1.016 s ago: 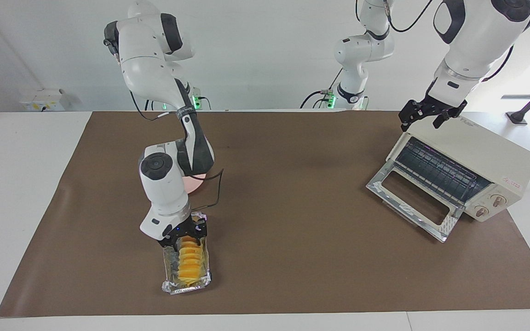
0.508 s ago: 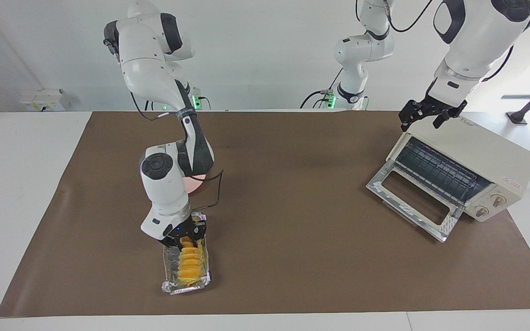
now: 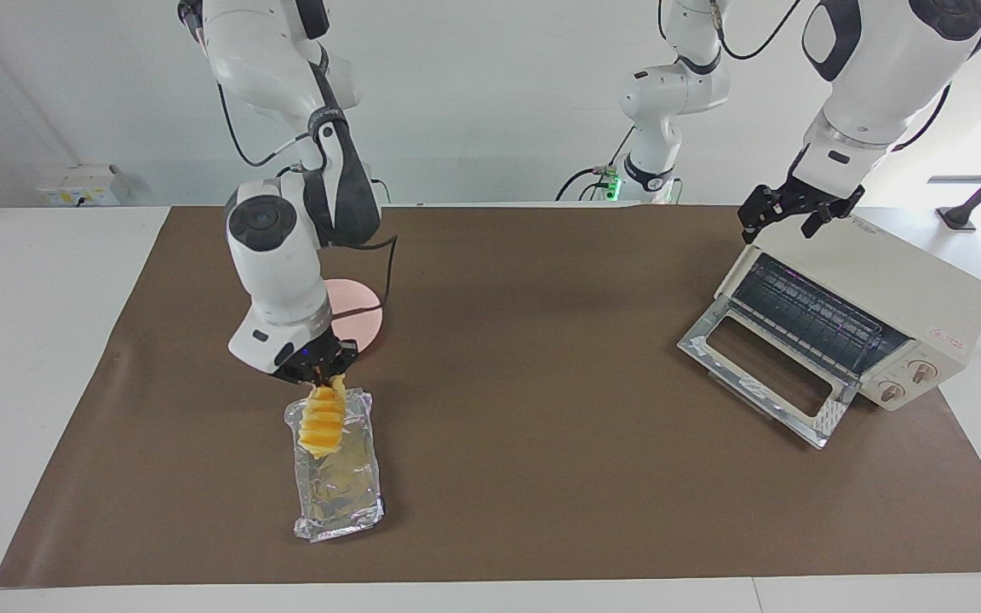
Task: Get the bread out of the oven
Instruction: 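Carry the bread slices onto the pink plate with the right gripper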
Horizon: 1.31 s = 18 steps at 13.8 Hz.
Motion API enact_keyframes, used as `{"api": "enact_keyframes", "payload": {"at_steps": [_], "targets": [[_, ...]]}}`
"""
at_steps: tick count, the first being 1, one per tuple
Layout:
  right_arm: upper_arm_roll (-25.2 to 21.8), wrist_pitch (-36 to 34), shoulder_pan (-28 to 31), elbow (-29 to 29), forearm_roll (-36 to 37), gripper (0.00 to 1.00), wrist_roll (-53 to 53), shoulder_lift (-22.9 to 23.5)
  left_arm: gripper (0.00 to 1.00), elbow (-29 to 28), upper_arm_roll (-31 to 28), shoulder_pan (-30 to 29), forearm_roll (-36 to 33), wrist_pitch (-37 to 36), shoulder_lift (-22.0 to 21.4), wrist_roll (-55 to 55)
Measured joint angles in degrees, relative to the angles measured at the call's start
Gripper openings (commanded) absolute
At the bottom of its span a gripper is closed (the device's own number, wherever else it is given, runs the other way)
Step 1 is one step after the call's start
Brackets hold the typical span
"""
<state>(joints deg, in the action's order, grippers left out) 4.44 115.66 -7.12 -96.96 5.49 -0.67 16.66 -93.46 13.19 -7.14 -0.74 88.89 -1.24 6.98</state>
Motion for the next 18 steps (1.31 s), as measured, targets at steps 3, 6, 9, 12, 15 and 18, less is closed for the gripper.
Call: {"api": "enact_keyframes", "payload": {"at_steps": [3, 6, 9, 12, 15, 18], "targets": [[0.3, 0.1, -0.1, -14.8, -2.1, 0.00, 0.0, -12.4, 1.00, 0.0, 0.0, 0.0, 0.0, 0.0, 0.0, 0.0], [0.4, 3.2, -0.2, -28.7, -3.1, 0.00, 0.0, -23.2, 1.00, 0.0, 0.0, 0.0, 0.0, 0.0, 0.0, 0.0], [0.4, 11.2, -0.2, -42.9, -3.4, 0.00, 0.0, -31.8, 1.00, 0.0, 0.0, 0.0, 0.0, 0.0, 0.0, 0.0], [0.4, 20.4, -0.2, -51.4, -3.4, 0.00, 0.0, -34.3, 1.00, 0.0, 0.0, 0.0, 0.0, 0.0, 0.0, 0.0], [0.4, 28.9, -0.6, -56.3, -3.5, 0.00, 0.0, -32.9, 1.00, 0.0, 0.0, 0.0, 0.0, 0.0, 0.0, 0.0], [0.4, 32.1, -0.9, -57.6, -3.5, 0.22, 0.0, -30.4, 1.00, 0.0, 0.0, 0.0, 0.0, 0.0, 0.0, 0.0]]}}
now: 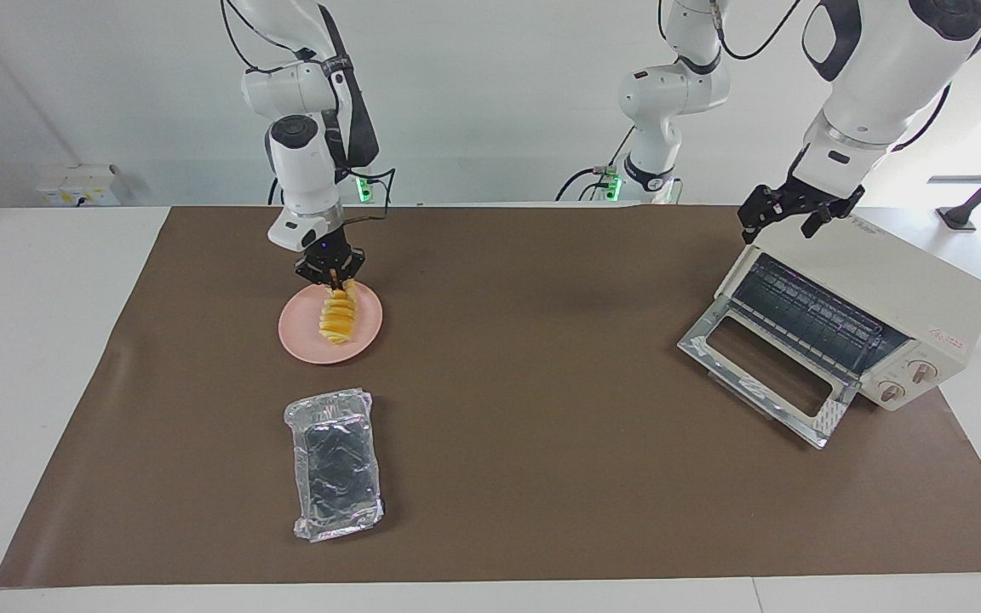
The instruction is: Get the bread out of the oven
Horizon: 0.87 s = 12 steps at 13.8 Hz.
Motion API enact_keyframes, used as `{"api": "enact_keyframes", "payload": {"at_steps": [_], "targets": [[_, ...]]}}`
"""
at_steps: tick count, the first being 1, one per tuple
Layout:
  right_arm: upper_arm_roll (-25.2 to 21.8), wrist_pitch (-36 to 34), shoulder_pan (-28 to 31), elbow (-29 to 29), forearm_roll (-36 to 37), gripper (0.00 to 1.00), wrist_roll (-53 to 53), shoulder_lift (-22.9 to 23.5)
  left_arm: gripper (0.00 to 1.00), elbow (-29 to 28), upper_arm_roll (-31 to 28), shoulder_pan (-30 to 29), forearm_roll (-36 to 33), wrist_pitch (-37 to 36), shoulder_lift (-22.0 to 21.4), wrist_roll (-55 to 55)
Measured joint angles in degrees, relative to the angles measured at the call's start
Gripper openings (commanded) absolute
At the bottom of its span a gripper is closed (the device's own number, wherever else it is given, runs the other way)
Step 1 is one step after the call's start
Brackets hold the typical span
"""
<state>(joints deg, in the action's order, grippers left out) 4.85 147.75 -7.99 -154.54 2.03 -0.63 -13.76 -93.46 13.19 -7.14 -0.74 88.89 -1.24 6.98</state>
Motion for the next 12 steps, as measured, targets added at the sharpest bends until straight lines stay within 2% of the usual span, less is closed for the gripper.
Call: {"api": "enact_keyframes", "payload": {"at_steps": [1, 2, 5, 6, 8, 12], "targets": [[0.0, 0.1, 0.0, 0.1, 0.0, 0.91, 0.0, 0.4, 1.00, 0.0, 0.0, 0.0, 0.0, 0.0, 0.0, 0.0], [0.0, 0.1, 0.0, 0.1, 0.0, 1.00, 0.1, 0.4, 1.00, 0.0, 0.0, 0.0, 0.0, 0.0, 0.0, 0.0], [0.0, -0.8, 0.0, 1.0, 0.0, 1.00, 0.1, 0.4, 1.00, 0.0, 0.0, 0.0, 0.0, 0.0, 0.0, 0.0], [0.0, -3.1, 0.0, 2.3, 0.0, 1.00, 0.1, 0.4, 1.00, 0.0, 0.0, 0.0, 0.0, 0.0, 0.0, 0.0], [-0.1, -12.0, 0.1, 7.8, 0.0, 1.00, 0.1, 0.3, 1.00, 0.0, 0.0, 0.0, 0.0, 0.0, 0.0, 0.0], [-0.4, -30.1, 1.1, 24.0, 0.0, 1.00, -2.9, -0.3, 1.00, 0.0, 0.0, 0.0, 0.0, 0.0, 0.0, 0.0]]}}
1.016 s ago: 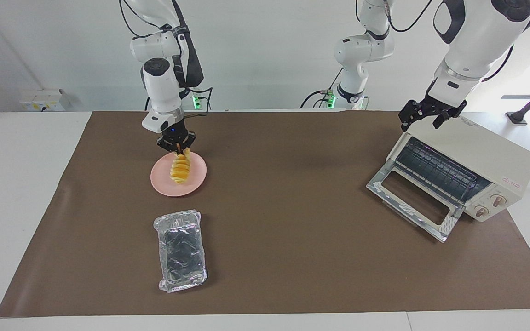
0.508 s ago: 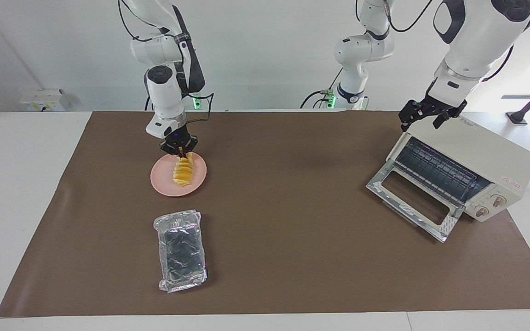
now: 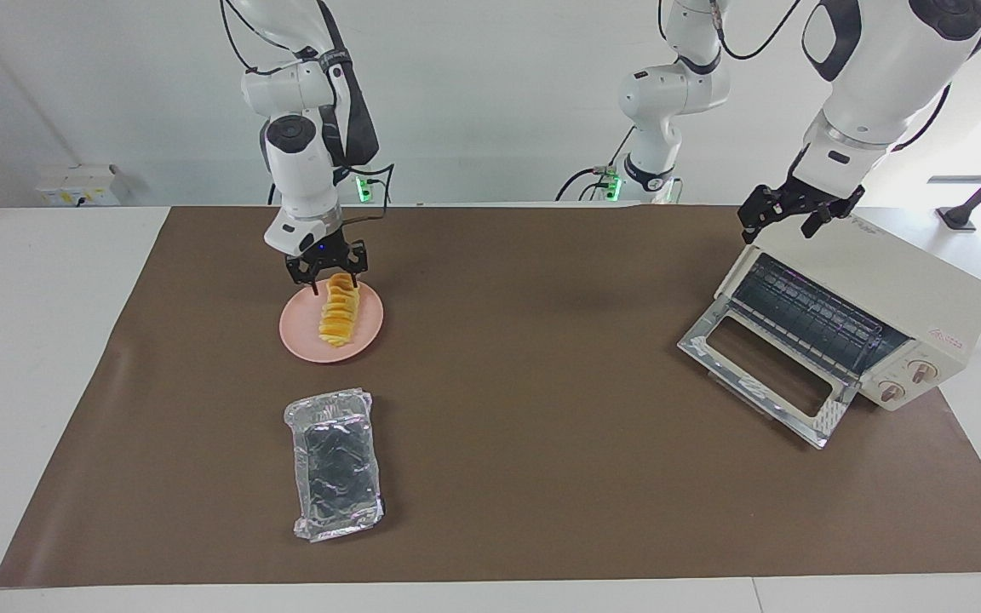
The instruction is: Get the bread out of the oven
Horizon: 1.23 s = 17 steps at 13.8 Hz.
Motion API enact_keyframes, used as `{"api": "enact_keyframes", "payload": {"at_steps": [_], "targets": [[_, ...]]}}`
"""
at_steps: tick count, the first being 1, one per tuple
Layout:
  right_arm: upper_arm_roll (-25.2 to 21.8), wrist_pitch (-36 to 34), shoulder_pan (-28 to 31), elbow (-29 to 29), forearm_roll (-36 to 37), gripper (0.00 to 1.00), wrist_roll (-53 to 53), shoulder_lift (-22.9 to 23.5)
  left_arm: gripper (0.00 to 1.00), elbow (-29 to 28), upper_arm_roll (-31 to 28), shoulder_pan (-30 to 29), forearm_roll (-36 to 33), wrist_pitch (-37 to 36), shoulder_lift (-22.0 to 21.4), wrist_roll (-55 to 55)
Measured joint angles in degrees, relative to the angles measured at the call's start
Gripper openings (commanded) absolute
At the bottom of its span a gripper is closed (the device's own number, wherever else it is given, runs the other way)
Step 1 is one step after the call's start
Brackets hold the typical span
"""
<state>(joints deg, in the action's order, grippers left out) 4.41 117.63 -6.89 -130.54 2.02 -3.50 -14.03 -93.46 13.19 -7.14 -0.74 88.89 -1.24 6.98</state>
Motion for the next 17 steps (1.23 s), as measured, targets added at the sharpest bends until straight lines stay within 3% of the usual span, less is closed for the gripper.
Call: {"api": "enact_keyframes", "payload": {"at_steps": [6, 10, 17], "targets": [[-0.4, -13.8, 7.3, 17.3, -3.8, 1.00, -9.5, 0.6, 1.00, 0.0, 0.0, 0.0, 0.0, 0.0, 0.0, 0.0], [-0.6, -26.7, 8.8, 29.8, -4.4, 1.00, -9.7, 6.0, 1.00, 0.0, 0.0, 0.0, 0.0, 0.0, 0.0, 0.0], [-1.0, -26.7, 9.8, 33.2, -4.4, 1.00, -3.7, 11.2, 1.00, 0.0, 0.0, 0.0, 0.0, 0.0, 0.0, 0.0]]}}
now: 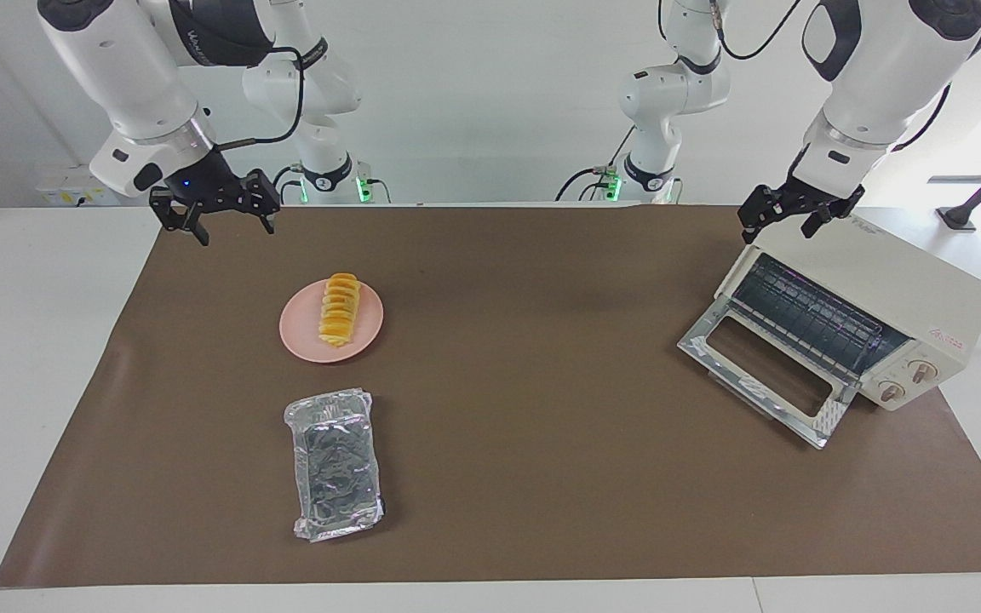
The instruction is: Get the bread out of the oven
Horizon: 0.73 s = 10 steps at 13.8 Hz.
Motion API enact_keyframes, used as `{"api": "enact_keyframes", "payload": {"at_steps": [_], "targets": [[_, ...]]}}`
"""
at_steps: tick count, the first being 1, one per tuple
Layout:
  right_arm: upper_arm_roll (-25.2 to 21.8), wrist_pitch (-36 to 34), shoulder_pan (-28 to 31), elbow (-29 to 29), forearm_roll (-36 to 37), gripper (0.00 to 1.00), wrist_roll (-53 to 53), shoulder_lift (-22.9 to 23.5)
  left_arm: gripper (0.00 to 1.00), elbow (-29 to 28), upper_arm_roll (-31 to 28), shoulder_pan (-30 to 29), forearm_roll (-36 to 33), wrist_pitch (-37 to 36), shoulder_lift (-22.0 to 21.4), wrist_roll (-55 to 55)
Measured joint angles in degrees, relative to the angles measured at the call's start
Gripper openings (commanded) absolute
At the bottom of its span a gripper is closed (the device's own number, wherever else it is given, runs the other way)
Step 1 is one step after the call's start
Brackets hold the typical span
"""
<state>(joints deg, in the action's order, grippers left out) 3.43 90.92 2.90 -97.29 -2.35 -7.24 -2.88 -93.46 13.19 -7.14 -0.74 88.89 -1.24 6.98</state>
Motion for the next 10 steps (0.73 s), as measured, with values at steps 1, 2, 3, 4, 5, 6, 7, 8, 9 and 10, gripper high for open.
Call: {"api": "enact_keyframes", "payload": {"at_steps": [1, 2, 3, 4, 5, 6, 7, 8, 9, 10], "targets": [[0.0, 0.0, 0.2, 0.3, 0.0, 1.00, 0.4, 0.0, 1.00, 0.0, 0.0, 0.0, 0.0, 0.0, 0.0, 0.0], [0.0, 0.0, 0.5, 0.7, 0.0, 1.00, 0.4, 0.0, 1.00, 0.0, 0.0, 0.0, 0.0, 0.0, 0.0, 0.0], [0.0, -0.4, 0.9, 1.3, 0.1, 1.00, 0.4, 0.0, 1.00, 0.0, 0.0, 0.0, 0.0, 0.0, 0.0, 0.0], [0.0, -1.3, 1.2, 1.9, 0.5, 1.00, 0.4, 0.0, 1.00, 0.0, 0.0, 0.0, 0.0, 0.0, 0.0, 0.0], [0.0, -2.2, 1.3, 2.4, 1.2, 1.00, 0.4, 0.0, 1.00, 0.0, 0.0, 0.0, 0.0, 0.0, 0.0, 0.0], [0.2, -2.6, 1.3, 2.7, 1.4, 1.00, 0.4, 0.0, 1.00, 0.0, 0.0, 0.0, 0.0, 0.0, 0.0, 0.0], [0.4, -2.6, 1.3, 2.8, 1.4, 1.00, 0.4, 0.0, 1.00, 0.0, 0.0, 0.0, 0.0, 0.0, 0.0, 0.0], [0.6, -2.6, 1.3, 2.8, 1.5, 1.00, 0.4, 0.0, 1.00, 0.0, 0.0, 0.0, 0.0, 0.0, 0.0, 0.0], [0.7, -2.7, 1.2, 2.8, 1.5, 1.00, 0.4, 0.1, 1.00, 0.0, 0.0, 0.0, 0.0, 0.0, 0.0, 0.0], [0.8, -2.7, 1.2, 2.8, 1.5, 1.00, 0.4, 0.1, 1.00, 0.0, 0.0, 0.0, 0.0, 0.0, 0.0, 0.0]]}}
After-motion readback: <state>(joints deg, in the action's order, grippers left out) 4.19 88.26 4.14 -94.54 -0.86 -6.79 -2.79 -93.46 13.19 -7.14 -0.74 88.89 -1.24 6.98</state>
